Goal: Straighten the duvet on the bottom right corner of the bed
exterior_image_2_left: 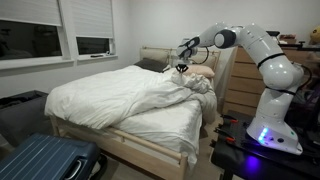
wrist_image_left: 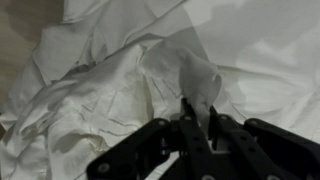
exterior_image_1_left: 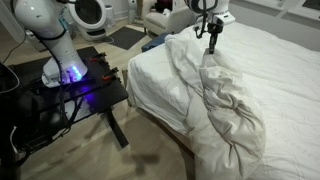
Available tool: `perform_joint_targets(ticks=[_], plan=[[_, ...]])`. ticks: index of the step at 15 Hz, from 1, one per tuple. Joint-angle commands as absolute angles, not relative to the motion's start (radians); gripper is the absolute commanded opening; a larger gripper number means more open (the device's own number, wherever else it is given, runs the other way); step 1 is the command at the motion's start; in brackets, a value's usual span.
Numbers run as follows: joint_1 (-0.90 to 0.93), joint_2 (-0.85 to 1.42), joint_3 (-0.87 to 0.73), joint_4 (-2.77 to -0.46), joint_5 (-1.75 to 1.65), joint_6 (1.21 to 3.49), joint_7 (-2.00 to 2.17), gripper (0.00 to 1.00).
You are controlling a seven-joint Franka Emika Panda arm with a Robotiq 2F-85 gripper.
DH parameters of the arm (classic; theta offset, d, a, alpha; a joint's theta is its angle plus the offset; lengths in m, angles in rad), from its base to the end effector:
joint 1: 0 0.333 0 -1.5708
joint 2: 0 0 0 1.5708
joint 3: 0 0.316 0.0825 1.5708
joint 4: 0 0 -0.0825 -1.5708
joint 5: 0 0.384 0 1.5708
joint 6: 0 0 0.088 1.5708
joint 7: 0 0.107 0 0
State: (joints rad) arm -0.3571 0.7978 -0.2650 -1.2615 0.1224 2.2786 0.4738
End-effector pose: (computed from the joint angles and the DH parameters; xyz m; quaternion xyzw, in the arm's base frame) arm 0.6596 -0.3997 0.3156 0.8547 -0.5031 0.1191 0.0469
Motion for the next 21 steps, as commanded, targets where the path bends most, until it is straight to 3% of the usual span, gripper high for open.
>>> perform_joint_targets(ticks=[1, 11, 21], plan=[[-0.315, 0.649, -0.245, -1.351, 0.116, 2.136, 0.440, 0.04], [-0.160, 0.278, -0.176, -1.623, 0.127, 1.867, 0.405, 0.03], [-0.007, 0.030, -0.019, -1.897, 0.167, 1.776, 0.328, 0.04]])
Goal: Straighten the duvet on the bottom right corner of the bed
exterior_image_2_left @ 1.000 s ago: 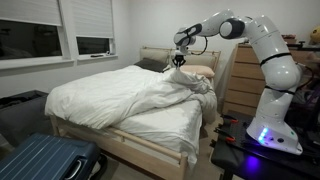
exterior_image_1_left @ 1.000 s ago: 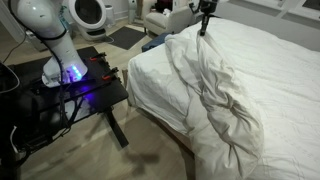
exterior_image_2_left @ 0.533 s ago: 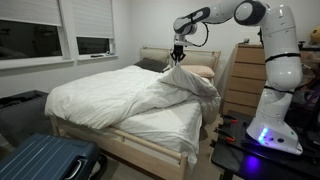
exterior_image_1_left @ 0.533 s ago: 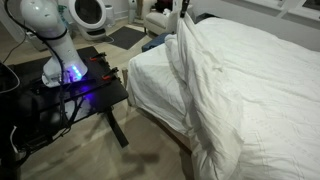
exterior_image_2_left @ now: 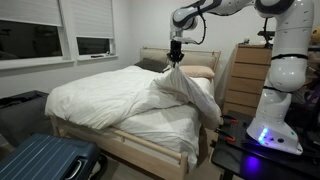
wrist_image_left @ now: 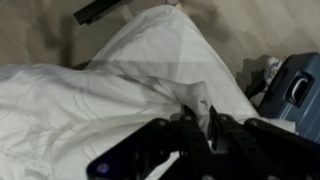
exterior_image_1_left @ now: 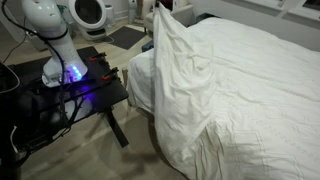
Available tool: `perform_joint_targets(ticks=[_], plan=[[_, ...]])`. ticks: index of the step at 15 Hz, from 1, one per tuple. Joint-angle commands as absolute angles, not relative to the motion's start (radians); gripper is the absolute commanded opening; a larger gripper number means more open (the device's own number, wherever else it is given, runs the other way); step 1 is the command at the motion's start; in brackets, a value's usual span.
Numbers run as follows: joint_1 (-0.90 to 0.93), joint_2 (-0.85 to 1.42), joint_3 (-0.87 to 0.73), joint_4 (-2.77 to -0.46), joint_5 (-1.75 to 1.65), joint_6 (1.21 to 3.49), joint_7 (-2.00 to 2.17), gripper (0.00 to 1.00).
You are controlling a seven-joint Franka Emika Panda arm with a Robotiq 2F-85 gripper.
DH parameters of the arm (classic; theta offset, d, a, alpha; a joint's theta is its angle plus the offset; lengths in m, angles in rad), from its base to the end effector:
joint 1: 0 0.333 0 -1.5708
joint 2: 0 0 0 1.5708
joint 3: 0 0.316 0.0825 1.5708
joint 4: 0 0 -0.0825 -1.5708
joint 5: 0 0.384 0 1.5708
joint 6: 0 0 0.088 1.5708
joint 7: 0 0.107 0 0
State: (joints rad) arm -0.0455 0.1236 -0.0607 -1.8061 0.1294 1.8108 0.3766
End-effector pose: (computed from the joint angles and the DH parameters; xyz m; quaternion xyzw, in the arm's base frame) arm 0.5822 -0.0500 0.4628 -0.9629 0.2567 0.0664 0.0495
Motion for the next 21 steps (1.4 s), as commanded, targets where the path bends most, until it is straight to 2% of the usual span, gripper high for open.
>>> perform_joint_targets(ticks=[1, 8, 21], plan=[[0.010, 0.010, 0.001, -1.921, 0.175, 1.762, 0.314, 0.04], [0.087, -0.073, 0.086, -2.020, 0.213, 1.656, 0.197, 0.04], [0.238, -0.183, 0.215, -2.067, 0.346, 1.204, -0.175, 0.04]])
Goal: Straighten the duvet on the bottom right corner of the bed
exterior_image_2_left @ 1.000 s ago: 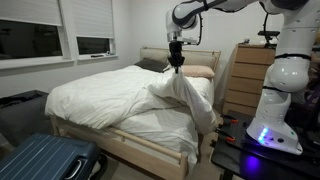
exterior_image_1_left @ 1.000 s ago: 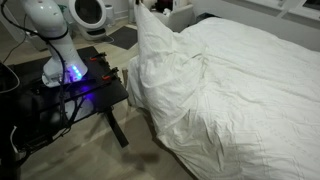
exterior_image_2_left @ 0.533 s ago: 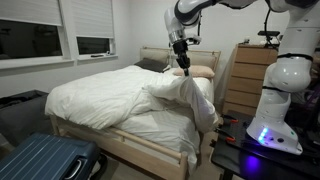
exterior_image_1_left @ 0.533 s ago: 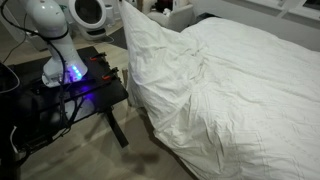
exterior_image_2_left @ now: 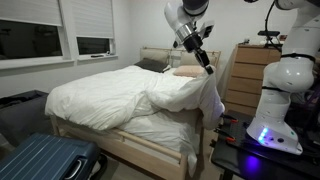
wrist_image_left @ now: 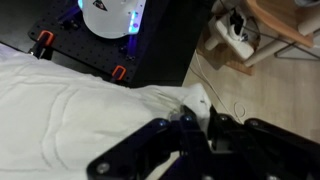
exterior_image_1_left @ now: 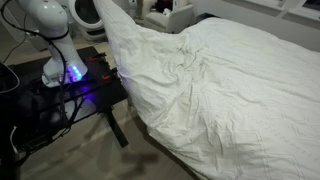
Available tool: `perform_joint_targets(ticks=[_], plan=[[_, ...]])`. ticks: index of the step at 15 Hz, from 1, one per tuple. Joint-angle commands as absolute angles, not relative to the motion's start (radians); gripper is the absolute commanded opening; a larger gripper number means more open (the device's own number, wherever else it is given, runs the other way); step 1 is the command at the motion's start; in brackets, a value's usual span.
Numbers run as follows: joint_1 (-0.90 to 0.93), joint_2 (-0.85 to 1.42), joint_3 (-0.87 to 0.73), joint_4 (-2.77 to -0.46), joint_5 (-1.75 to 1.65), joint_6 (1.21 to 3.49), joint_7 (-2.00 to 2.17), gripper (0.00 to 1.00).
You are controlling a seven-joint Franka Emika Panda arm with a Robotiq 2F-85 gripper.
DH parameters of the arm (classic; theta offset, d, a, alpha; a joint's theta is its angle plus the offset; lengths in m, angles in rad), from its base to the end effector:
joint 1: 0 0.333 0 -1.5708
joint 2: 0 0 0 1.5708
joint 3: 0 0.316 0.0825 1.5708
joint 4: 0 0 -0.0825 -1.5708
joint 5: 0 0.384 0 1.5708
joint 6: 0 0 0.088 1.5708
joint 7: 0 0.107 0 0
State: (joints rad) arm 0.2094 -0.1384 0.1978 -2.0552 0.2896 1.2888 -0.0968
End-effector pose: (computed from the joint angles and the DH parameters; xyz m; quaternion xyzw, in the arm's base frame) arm 0.3866 0.2095 0.4692 -0.9153 -0.2255 0.3234 0.0827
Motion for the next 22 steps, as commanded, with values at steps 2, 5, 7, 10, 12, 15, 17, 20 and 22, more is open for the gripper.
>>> perform_joint_targets(ticks=[2, 5, 7, 10, 12, 15, 17, 20, 22], plan=[[0.256, -0.178, 0.225, -2.072, 0.354, 1.178, -0.233, 0.04], [0.260, -0.222, 0.229, -2.165, 0.421, 1.345, -0.262, 0.04], [0.261, -0.233, 0.229, -2.246, 0.464, 1.496, -0.273, 0.04], [0.271, -0.246, 0.235, -2.380, 0.521, 1.757, -0.299, 0.04], [0.283, -0.243, 0.237, -2.457, 0.544, 1.898, -0.332, 0.04], [0.307, -0.249, 0.236, -2.579, 0.574, 2.073, -0.389, 0.04], [0.324, -0.253, 0.235, -2.648, 0.590, 2.158, -0.425, 0.04], [0.339, -0.254, 0.235, -2.733, 0.571, 2.209, -0.417, 0.04], [0.351, -0.266, 0.236, -2.783, 0.559, 2.199, -0.413, 0.04]])
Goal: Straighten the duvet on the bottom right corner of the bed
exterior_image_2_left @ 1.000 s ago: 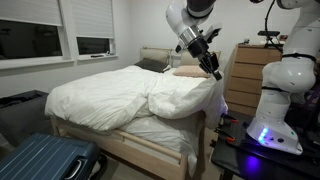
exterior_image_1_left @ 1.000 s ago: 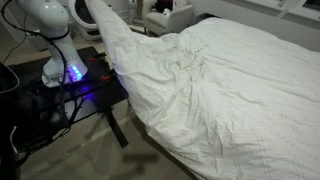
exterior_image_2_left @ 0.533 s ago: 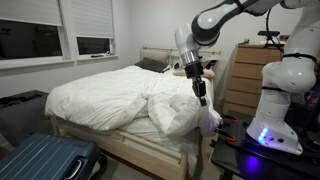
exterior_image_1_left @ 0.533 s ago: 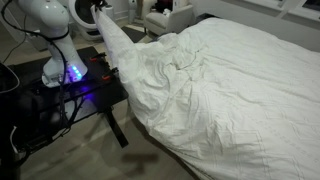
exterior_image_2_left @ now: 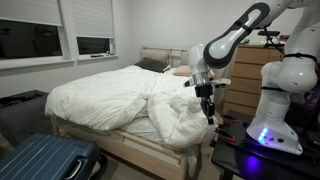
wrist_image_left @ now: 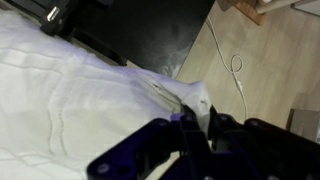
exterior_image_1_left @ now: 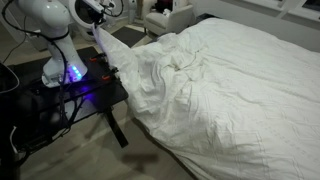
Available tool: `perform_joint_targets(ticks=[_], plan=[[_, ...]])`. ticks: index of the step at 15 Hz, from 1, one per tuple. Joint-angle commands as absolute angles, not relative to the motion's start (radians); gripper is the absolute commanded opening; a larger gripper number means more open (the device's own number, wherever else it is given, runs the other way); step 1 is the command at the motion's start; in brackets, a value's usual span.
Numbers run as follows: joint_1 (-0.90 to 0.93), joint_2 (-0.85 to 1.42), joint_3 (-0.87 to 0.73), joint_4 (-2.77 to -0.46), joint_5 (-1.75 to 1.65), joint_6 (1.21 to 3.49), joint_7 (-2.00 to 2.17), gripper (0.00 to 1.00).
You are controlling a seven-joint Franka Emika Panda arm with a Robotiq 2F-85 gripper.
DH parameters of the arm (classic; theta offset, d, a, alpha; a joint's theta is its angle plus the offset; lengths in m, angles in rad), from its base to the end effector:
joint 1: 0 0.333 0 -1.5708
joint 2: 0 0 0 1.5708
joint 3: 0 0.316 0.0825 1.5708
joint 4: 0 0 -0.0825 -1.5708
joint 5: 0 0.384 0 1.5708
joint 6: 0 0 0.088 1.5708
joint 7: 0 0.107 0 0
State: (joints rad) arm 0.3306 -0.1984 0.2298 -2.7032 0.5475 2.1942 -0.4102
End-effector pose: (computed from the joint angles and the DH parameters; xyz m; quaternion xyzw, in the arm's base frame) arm 0.3044 0.2077 0.2710 -0.9356 -0.2720 0.1591 0.1594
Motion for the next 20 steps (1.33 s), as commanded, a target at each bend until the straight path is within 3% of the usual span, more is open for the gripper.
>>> perform_joint_targets(ticks=[1, 10, 15, 16, 20], plan=[[0.362, -0.278, 0.238, -2.804, 0.566, 2.185, -0.417, 0.04], [0.527, -0.280, 0.316, -2.778, 0.779, 2.177, -0.479, 0.04], [0.518, -0.247, 0.344, -2.779, 0.755, 2.195, -0.471, 0.03], [0.519, -0.248, 0.344, -2.781, 0.746, 2.196, -0.470, 0.13], [0.507, -0.238, 0.342, -2.784, 0.739, 2.197, -0.470, 0.13]])
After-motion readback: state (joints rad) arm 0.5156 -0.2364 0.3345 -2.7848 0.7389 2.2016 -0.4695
